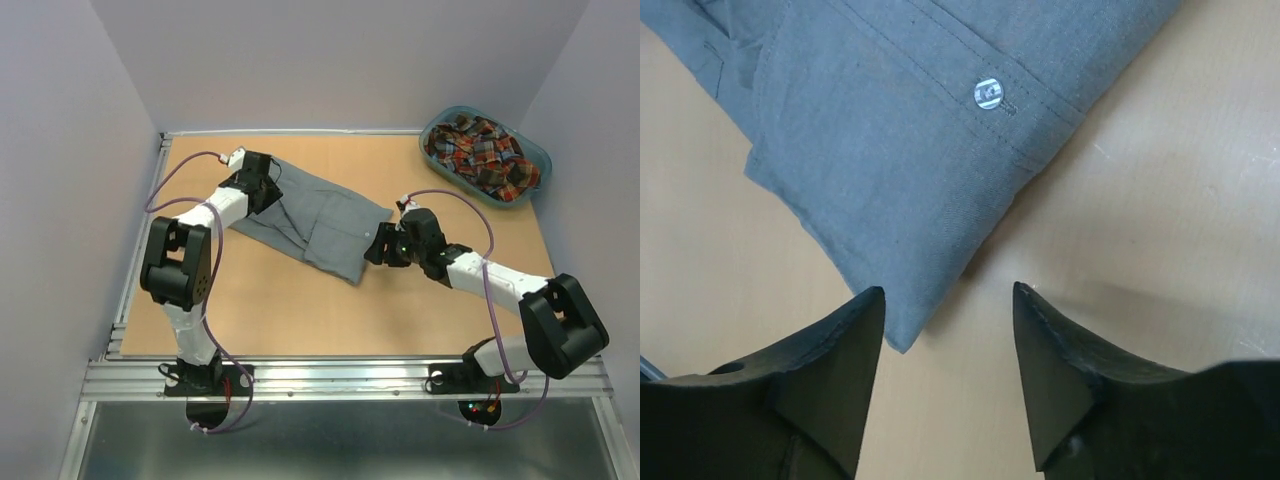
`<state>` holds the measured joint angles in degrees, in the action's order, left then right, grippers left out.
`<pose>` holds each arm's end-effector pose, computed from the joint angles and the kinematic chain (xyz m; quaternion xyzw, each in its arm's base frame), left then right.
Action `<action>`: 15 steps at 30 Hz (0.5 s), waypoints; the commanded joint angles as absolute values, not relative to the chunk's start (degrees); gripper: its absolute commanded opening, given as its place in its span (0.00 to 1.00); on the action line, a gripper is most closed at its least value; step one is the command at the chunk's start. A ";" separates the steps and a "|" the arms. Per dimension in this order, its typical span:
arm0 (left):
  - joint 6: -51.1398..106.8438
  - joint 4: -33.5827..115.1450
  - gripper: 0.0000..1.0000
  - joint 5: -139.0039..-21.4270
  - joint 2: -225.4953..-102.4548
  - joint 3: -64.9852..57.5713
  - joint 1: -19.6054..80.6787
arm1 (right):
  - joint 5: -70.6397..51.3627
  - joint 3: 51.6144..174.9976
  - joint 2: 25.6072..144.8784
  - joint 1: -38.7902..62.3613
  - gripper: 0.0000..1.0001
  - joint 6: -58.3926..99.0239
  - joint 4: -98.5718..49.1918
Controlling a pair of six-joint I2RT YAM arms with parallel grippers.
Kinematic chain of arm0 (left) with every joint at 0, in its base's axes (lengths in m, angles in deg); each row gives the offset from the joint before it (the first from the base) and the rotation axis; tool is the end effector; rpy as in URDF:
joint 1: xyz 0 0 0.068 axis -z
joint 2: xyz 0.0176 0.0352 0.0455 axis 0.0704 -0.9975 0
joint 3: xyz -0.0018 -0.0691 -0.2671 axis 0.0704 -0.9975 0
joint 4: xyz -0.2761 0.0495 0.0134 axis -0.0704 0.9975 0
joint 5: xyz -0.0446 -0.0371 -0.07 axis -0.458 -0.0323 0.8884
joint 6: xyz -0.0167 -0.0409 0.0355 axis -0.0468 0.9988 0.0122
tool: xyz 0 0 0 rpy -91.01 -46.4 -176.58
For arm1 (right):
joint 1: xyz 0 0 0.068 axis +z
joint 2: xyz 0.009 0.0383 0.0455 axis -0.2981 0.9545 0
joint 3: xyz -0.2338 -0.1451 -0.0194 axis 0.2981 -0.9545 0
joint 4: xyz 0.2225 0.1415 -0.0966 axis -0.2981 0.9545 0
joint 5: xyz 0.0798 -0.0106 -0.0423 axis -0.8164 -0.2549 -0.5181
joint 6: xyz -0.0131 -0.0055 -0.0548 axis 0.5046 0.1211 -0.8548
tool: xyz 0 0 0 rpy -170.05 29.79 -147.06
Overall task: Fold and stack the long sleeve shirts
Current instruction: Fold the shirt
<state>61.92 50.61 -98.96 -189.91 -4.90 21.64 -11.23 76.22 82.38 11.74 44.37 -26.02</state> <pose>0.4034 -0.1204 0.2234 -0.2557 0.8590 -0.1586 0.4142 0.2558 0.1494 0.1806 -0.0207 0.8998 0.2776 0.3359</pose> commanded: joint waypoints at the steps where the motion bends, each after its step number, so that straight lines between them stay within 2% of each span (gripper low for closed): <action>1: 57.23 55.01 0.50 -98.50 -194.99 -0.29 19.95 | -10.62 80.56 83.09 12.28 0.57 44.09 -27.48; 3: 58.71 55.45 0.48 -97.97 -197.45 -0.55 18.98 | -8.86 80.30 83.70 12.28 0.52 44.18 -27.40; 8: 63.81 55.81 0.48 -93.93 -198.00 -6.69 17.05 | -4.64 79.16 84.05 12.19 0.51 44.17 -27.48; 15: 74.97 46.68 0.48 -87.01 -183.24 -29.78 16.78 | 0.36 78.45 83.44 11.93 0.51 42.51 -27.04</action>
<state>68.83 45.93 -92.44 -189.34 -18.67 16.62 -4.70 76.96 84.17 11.98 44.11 -26.04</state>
